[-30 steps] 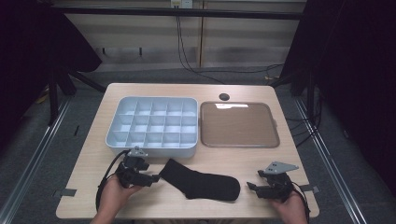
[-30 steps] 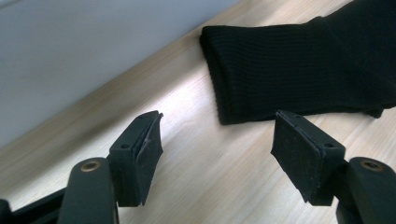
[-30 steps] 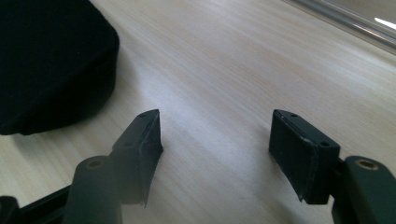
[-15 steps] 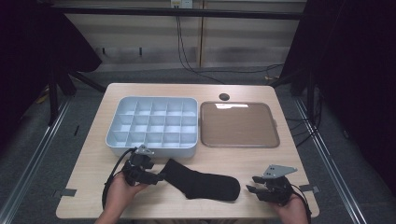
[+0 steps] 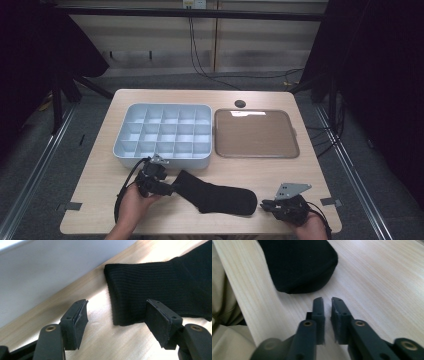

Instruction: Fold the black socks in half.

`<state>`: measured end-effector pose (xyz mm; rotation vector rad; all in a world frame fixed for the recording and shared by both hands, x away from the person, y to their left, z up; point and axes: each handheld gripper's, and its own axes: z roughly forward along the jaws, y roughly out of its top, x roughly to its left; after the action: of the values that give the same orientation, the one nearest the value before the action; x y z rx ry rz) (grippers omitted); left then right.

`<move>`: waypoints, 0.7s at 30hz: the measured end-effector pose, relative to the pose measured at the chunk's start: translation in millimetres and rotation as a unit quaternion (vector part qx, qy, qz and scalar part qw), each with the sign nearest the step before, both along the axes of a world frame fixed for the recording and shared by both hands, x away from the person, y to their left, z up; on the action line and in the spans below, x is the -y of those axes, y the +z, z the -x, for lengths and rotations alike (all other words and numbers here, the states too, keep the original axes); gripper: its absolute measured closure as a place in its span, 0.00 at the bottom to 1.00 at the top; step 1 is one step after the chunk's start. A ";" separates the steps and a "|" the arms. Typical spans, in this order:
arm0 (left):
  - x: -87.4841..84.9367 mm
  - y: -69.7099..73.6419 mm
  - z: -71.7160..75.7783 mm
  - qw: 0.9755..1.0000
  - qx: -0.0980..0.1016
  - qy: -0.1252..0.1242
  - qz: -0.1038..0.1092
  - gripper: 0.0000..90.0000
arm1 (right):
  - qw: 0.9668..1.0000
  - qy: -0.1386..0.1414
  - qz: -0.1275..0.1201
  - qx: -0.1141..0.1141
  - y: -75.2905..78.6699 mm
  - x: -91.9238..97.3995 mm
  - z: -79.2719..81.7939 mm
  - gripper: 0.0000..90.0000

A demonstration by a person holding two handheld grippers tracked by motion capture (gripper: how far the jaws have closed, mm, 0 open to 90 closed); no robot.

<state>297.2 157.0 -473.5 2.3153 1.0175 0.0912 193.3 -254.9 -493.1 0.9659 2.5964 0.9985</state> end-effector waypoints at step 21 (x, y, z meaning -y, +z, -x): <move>15.8 -4.7 -2.2 0.999 -0.013 -0.034 -0.040 0.77 | 1.000 0.017 -0.010 -0.008 -0.8 -13.1 1.0 1.00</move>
<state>299.4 141.3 -478.3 2.4275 0.9630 0.0762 192.4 -241.8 -493.9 0.9416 2.6298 1.0314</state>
